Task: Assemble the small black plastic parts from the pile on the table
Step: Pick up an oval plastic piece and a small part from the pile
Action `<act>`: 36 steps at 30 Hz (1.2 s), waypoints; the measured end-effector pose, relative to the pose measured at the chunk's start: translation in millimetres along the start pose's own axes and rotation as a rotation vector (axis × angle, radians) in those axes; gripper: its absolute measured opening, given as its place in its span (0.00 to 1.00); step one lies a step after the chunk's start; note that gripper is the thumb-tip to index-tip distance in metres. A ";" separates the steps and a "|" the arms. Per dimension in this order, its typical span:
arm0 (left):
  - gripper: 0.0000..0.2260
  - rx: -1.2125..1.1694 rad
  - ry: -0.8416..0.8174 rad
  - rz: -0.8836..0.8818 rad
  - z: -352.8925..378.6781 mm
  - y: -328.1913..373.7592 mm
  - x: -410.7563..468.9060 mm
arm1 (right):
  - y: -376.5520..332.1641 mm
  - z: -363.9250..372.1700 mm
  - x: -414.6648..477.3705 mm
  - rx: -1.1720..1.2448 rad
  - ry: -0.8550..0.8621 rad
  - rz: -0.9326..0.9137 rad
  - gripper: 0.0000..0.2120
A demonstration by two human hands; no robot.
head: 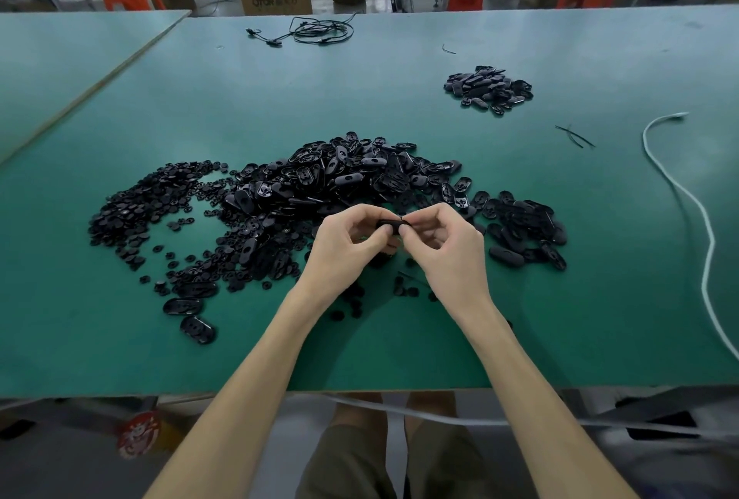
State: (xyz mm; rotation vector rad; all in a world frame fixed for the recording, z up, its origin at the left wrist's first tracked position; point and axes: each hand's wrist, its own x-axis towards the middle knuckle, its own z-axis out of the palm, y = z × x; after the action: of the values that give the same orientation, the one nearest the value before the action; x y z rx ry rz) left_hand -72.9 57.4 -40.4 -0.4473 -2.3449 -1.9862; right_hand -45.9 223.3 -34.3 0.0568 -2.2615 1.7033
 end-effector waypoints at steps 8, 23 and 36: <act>0.08 0.022 0.003 0.013 0.0 -1.5 -0.9 | 1.2 -1.2 0.1 0.015 -0.007 0.024 0.06; 0.07 0.076 0.003 0.003 1.9 -0.1 -2.8 | 1.0 -1.0 -0.2 -0.001 -0.023 0.037 0.06; 0.07 0.078 -0.003 -0.006 1.8 2.3 -2.6 | 3.6 0.7 0.5 0.009 -0.021 0.036 0.07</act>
State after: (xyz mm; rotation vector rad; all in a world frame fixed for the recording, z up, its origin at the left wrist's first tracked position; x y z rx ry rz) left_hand -69.6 59.0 -39.1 -0.4400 -2.4181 -1.8900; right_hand -47.3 223.8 -37.7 0.0357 -2.2832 1.7392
